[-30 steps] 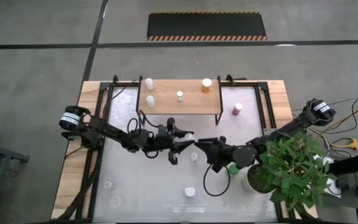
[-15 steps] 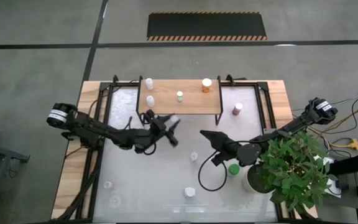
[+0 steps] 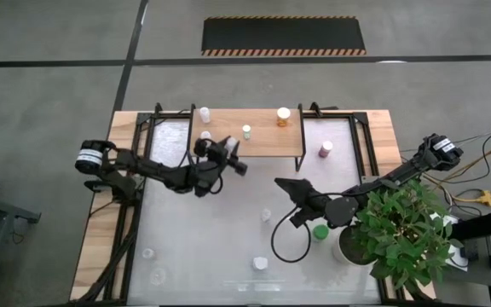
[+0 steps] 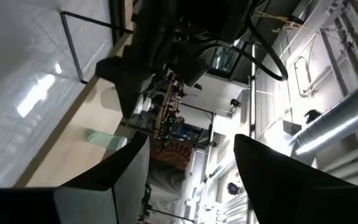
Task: Pick and place medicine bottles onto shelf by color
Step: Put the white pill bottle on the shelf
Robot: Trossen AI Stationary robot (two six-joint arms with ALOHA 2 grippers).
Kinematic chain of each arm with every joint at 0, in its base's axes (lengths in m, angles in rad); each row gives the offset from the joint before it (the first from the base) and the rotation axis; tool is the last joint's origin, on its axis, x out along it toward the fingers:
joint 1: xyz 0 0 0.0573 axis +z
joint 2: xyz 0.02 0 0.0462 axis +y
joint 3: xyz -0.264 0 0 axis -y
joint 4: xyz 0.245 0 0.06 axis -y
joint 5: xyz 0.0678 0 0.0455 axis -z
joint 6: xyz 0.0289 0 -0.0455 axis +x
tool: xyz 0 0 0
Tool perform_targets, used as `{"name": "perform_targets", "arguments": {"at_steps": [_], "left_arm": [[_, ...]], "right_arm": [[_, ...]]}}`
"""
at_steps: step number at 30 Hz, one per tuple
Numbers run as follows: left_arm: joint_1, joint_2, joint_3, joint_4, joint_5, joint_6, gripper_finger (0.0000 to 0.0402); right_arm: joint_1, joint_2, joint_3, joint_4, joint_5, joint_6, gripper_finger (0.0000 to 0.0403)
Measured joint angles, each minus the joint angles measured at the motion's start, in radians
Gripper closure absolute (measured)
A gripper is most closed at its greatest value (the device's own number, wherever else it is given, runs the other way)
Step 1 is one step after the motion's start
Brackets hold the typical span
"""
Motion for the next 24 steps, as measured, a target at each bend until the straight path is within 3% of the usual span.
{"name": "perform_targets", "arguments": {"at_steps": [5, 19, 24], "left_arm": [[0.019, 0.006, 0.000, 0.000, 0.001, -0.002, 0.0266], [0.031, 0.022, 0.000, -0.008, 0.002, -0.088, 0.0264], [0.031, 0.022, 0.000, -0.008, 0.002, -0.087, 0.0242]], "right_arm": [[0.000, 0.000, 0.000, 0.000, 0.001, 0.075, 0.0177], [0.000, 0.000, 0.000, 0.000, 0.001, 0.083, 0.0177], [0.000, 0.000, 0.000, 0.000, 0.002, 0.084, 0.0177]]}}
